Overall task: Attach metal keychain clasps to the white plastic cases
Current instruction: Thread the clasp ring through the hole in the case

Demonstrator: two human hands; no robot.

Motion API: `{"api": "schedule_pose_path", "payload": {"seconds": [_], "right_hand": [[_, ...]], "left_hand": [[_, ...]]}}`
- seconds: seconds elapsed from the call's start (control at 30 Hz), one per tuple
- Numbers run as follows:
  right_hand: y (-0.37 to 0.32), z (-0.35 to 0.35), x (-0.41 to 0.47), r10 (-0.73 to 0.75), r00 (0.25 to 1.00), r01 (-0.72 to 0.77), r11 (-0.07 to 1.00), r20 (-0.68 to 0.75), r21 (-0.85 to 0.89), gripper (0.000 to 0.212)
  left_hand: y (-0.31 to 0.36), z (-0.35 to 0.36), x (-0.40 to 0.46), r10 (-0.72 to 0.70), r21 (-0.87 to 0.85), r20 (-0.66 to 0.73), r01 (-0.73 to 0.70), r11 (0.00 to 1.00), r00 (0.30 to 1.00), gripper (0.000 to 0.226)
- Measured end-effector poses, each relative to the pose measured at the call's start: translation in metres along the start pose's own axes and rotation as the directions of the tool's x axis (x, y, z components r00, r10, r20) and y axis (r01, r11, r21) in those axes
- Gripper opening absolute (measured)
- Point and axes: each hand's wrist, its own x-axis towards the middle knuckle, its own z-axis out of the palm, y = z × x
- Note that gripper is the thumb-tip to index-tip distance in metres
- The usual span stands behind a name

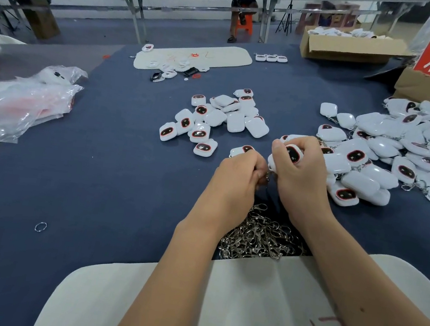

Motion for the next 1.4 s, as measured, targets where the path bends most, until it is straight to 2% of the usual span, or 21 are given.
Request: {"api": "schedule_pose_path", "payload": {"seconds": [0.37,0.7,0.8,0.9,1.03,1.13,1.3,1.4], "right_hand": [[-0.006,-0.001,-0.003,-0.106,0.994,0.107,0.988,0.013,-0.110,0.017],[-0.012,-0.002,-0.007,-0.125,0.991,0.132,0.968,0.044,-0.215,0.017],[-0.011,0.000,-0.009,-0.146,0.989,0.145,0.949,0.019,-0.280,0.017],[-0.011,0.004,-0.011,-0.153,0.988,0.139,0.939,-0.021,-0.314,0.018],[-0.014,0.006,-0.014,-0.134,0.990,0.119,0.961,-0.045,-0.250,0.015],[-0.016,0.005,-0.016,-0.125,0.990,0.113,0.977,-0.057,-0.179,0.014],[-0.015,0.005,-0.015,-0.039,0.994,0.031,0.996,-0.098,-0.080,0.018],[-0.013,0.005,-0.012,-0.019,0.994,0.014,0.999,-0.103,-0.051,0.018]], "left_hand": [[0.006,0.000,-0.004,0.001,0.042,0.016,-0.002,0.999,1.000,0.023],[0.009,-0.001,-0.005,-0.051,0.111,0.009,0.050,0.993,0.999,0.019],[0.011,-0.001,-0.004,-0.076,0.128,0.012,0.074,0.989,0.997,0.024],[0.011,0.000,-0.004,-0.011,0.202,-0.013,0.014,0.979,1.000,0.033],[0.009,0.002,-0.004,0.052,0.156,-0.072,-0.041,0.987,0.996,0.019],[0.004,0.003,-0.001,0.051,0.139,-0.082,-0.039,0.990,0.995,0.022],[0.001,0.002,0.001,0.090,0.001,-0.129,-0.091,0.996,0.988,0.020],[0.000,0.003,0.001,0.059,-0.057,-0.129,-0.067,0.996,0.990,0.017]]}}
